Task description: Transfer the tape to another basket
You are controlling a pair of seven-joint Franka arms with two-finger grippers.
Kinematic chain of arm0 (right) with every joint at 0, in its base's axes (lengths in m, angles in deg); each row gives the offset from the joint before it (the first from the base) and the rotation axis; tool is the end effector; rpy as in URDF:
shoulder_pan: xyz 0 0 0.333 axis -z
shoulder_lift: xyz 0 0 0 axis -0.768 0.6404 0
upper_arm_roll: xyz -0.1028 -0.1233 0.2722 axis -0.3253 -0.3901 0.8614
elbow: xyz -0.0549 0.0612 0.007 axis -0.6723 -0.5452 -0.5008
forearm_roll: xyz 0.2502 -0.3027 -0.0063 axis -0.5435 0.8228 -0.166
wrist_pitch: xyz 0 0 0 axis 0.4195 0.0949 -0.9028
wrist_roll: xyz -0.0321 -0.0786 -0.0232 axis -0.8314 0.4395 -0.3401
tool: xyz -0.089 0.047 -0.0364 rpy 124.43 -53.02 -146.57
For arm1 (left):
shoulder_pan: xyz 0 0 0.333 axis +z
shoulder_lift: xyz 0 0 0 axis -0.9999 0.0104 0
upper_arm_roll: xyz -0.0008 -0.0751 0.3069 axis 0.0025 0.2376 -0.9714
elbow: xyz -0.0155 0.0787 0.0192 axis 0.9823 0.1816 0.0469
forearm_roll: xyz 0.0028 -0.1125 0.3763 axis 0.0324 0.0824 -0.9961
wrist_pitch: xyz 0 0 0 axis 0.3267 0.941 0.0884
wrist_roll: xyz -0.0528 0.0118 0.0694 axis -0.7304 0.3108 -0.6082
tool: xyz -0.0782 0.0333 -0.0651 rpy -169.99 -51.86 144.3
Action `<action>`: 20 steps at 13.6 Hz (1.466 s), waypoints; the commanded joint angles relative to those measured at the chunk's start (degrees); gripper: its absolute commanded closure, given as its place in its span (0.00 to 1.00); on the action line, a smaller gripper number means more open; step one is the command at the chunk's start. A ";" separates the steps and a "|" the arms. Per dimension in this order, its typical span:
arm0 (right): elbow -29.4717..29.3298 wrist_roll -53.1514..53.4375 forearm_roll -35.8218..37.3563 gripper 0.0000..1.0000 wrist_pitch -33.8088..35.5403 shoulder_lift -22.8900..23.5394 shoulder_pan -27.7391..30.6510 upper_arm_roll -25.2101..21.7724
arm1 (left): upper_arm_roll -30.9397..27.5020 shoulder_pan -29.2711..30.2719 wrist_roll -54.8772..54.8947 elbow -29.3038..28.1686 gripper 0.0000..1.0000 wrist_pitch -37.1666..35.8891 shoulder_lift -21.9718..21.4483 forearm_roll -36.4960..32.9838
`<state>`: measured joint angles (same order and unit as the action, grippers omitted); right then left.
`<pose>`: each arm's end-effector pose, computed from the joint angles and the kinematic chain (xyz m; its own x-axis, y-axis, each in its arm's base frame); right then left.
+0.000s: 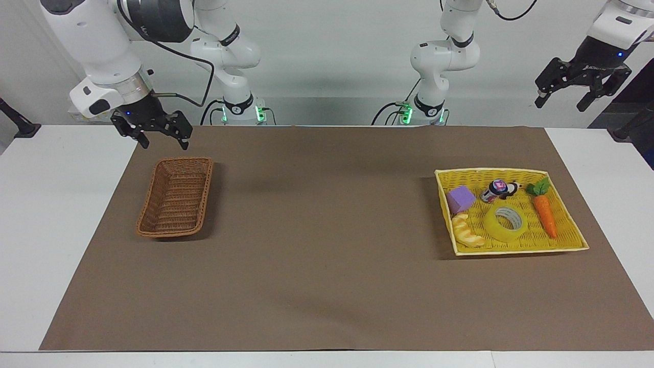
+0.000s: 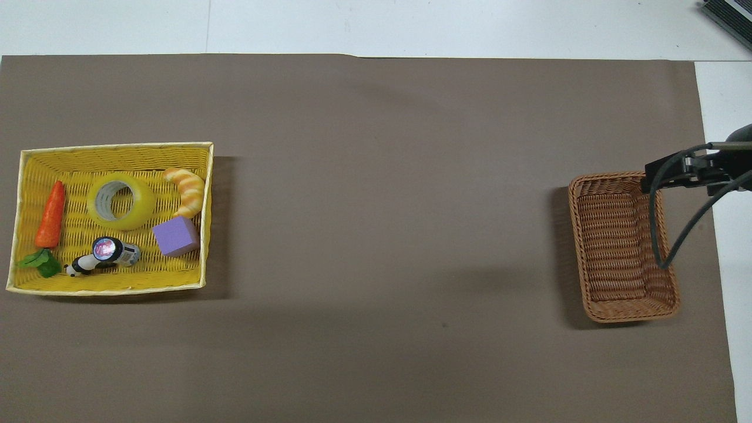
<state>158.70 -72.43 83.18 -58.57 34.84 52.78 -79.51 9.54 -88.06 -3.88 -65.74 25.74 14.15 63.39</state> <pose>0.5744 -0.0177 0.6170 0.9975 -0.0649 -0.0277 -0.0649 -0.9979 -0.0005 0.5282 0.0227 0.7233 0.9891 -0.1344 0.0611 -0.1371 -0.9897 0.0423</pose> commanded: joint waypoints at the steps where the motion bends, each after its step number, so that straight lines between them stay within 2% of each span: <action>1: 1.00 0.04 0.64 0.00 -1.00 -0.62 0.29 -0.34 | 0.53 0.15 -0.45 -1.98 0.00 0.27 -1.72 -1.02; 8: 0.92 -0.04 0.03 0.00 -0.40 -0.62 0.82 -0.34 | 0.80 0.24 -1.24 -2.07 0.00 -0.53 -1.89 -0.93; 13: 0.92 0.04 0.11 0.00 -0.65 -0.62 0.38 0.01 | 0.80 0.24 -0.27 -6.28 0.00 3.69 -4.17 -0.93; 20: 0.92 -0.05 0.11 0.00 -0.65 -0.53 0.38 0.01 | 0.88 0.24 -0.36 -6.64 0.00 3.69 -4.44 -0.93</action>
<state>158.76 -72.42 83.20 -58.58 34.84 52.81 -79.86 9.92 -88.06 -4.20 -69.94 27.72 11.49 63.39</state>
